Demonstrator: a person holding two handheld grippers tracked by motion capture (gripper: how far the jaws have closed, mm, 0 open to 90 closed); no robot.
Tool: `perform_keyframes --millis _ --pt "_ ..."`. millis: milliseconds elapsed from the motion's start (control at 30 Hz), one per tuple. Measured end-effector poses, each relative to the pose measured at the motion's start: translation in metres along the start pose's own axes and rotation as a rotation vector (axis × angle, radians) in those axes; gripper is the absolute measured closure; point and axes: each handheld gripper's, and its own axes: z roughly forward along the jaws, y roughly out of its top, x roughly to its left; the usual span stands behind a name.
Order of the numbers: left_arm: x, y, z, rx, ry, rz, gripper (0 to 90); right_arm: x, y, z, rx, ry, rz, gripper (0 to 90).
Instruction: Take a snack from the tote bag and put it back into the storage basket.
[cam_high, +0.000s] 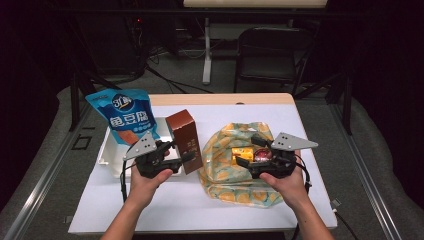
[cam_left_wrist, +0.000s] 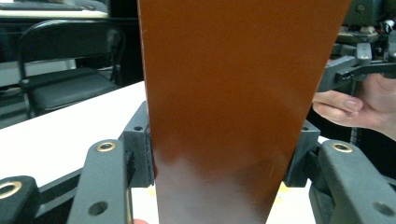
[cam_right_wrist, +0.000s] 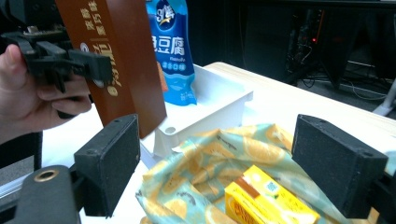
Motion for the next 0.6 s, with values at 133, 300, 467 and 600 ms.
perform_keyframes --millis 133,300,467,600 --pt "0.007 -0.004 -0.008 0.007 0.035 -0.001 43.4 -0.002 -0.011 -0.004 -0.002 -0.025 0.006 15.4" --pt "0.016 -0.011 -0.018 0.021 0.067 -0.015 43.5 -0.004 -0.026 -0.007 0.010 -0.057 0.008 15.6" --pt "0.024 -0.015 -0.026 0.032 0.114 -0.027 43.5 -0.008 -0.034 -0.011 0.019 -0.086 0.019 15.8" --pt "0.031 -0.019 -0.032 0.043 0.140 -0.040 43.5 -0.009 -0.038 -0.014 0.017 -0.096 0.024 16.4"
